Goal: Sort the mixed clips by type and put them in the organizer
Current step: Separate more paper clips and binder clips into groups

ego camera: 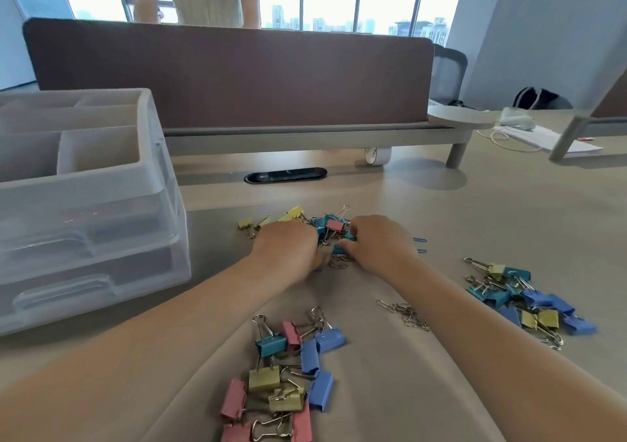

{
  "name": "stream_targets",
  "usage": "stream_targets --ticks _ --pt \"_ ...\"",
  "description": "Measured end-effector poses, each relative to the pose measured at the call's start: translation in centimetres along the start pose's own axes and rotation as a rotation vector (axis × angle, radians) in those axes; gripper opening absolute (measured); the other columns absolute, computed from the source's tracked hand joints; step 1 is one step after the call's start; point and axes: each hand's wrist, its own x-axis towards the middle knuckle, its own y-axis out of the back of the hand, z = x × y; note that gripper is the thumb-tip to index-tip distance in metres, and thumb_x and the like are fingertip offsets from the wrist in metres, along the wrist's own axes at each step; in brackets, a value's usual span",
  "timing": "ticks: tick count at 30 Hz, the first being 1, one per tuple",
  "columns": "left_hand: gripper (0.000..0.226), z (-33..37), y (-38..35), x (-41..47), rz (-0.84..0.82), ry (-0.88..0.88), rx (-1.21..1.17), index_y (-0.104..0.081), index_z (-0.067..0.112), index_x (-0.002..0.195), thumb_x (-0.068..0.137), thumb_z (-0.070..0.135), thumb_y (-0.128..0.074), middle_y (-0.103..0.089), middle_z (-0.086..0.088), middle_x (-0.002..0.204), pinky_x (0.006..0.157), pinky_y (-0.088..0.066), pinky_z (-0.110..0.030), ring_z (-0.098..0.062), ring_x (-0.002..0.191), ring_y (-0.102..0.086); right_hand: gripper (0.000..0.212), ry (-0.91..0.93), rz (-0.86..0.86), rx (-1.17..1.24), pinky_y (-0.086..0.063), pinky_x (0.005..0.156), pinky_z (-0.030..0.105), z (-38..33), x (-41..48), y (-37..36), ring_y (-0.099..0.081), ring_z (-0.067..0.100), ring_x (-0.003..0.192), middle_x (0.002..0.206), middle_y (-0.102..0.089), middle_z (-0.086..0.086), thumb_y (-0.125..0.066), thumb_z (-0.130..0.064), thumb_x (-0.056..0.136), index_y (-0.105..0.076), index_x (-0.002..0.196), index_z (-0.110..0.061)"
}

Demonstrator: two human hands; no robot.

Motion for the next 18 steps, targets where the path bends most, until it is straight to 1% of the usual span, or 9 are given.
stream_targets --ticks 3,6,8,9,12,14,15,17,18 --pt "0.034 0.2 -0.1 0.2 -0.016 -0.001 -0.003 -0.056 0.016 0.086 0.092 0.049 -0.058 -0.048 -0.002 0.075 0.062 -0.040 -0.030 -0.026 0.077 -0.055 0.029 -0.009 0.004 -0.043 -0.039 0.061 0.029 -0.6 0.5 -0.5 -0.052 0.024 0.075 0.084 -0.057 0.002 -0.059 -0.049 0.088 -0.056 0.087 -0.020" --pt "0.027 0.1 -0.1 0.2 -0.008 0.016 -0.084 -0.052 0.015 0.080 0.092 0.038 -0.059 -0.043 -0.001 0.067 0.060 -0.039 -0.031 -0.027 0.071 -0.052 0.029 -0.019 0.019 -0.010 -0.032 0.053 0.026 -0.9 0.7 -0.6 -0.052 0.025 0.072 0.076 -0.053 0.001 -0.062 -0.046 0.086 -0.055 0.080 -0.019" --pt "0.026 -0.3 -0.1 0.0 -0.006 0.038 -0.158 -0.051 0.013 0.075 0.091 0.033 -0.058 -0.045 -0.002 0.064 0.056 -0.039 -0.030 -0.027 0.067 -0.053 0.027 -0.021 0.023 0.054 -0.030 0.051 0.026 -0.9 0.5 -0.4 -0.056 0.025 0.074 0.076 -0.056 0.001 -0.064 -0.044 0.086 -0.057 0.081 -0.018" --pt "0.025 -0.6 0.0 -0.2 -0.009 0.051 -0.199 -0.051 0.012 0.074 0.090 0.031 -0.058 -0.048 -0.003 0.065 0.055 -0.039 -0.030 -0.026 0.067 -0.055 0.025 -0.027 0.023 0.106 -0.033 0.053 0.026 -0.9 0.4 -0.1 -0.058 0.023 0.076 0.080 -0.059 0.001 -0.065 -0.043 0.087 -0.059 0.084 -0.018" --pt "0.023 -1.5 0.5 -1.1 -0.014 0.085 -0.298 -0.054 0.011 0.080 0.090 0.031 -0.058 -0.057 -0.007 0.076 0.057 -0.042 -0.032 -0.026 0.071 -0.057 0.022 -0.071 0.017 0.314 -0.044 0.060 0.028 -0.6 -0.2 0.3 -0.060 0.017 0.078 0.088 -0.064 -0.003 -0.070 -0.040 0.085 -0.061 0.090 -0.021" --pt "0.024 -2.3 0.8 -1.8 -0.004 0.102 -0.361 -0.057 0.010 0.081 0.091 0.031 -0.058 -0.060 -0.008 0.079 0.059 -0.041 -0.033 -0.025 0.071 -0.057 0.022 -0.072 0.010 0.392 -0.043 0.057 0.028 -0.5 -0.6 0.6 -0.058 0.013 0.073 0.089 -0.064 -0.006 -0.073 -0.039 0.083 -0.060 0.091 -0.023" --pt "0.024 -2.7 1.1 -2.2 0.009 0.109 -0.385 -0.058 0.010 0.081 0.092 0.032 -0.058 -0.060 -0.006 0.079 0.059 -0.040 -0.032 -0.024 0.071 -0.057 0.023 -0.056 0.005 0.413 -0.041 0.055 0.027 -0.6 -0.9 0.9 -0.057 0.011 0.071 0.088 -0.063 -0.007 -0.074 -0.039 0.082 -0.059 0.091 -0.024" --pt "0.027 -3.7 1.4 -3.0 0.037 0.107 -0.408 -0.059 0.013 0.082 0.094 0.038 -0.058 -0.058 0.000 0.076 0.059 -0.039 -0.032 -0.019 0.071 -0.055 0.027 -0.003 -0.017 0.440 -0.038 0.055 0.025 -0.8 -1.7 1.5 -0.054 0.008 0.070 0.085 -0.060 -0.009 -0.076 -0.041 0.081 -0.058 0.092 -0.024" --pt "0.027 -4.1 1.6 -3.4 0.038 0.102 -0.415 -0.059 0.015 0.082 0.094 0.040 -0.058 -0.058 0.001 0.077 0.060 -0.041 -0.032 -0.018 0.071 -0.055 0.028 0.031 -0.038 0.442 -0.040 0.057 0.025 -1.1 -2.2 1.7 -0.054 0.008 0.071 0.084 -0.060 -0.010 -0.075 -0.043 0.080 -0.058 0.092 -0.024"
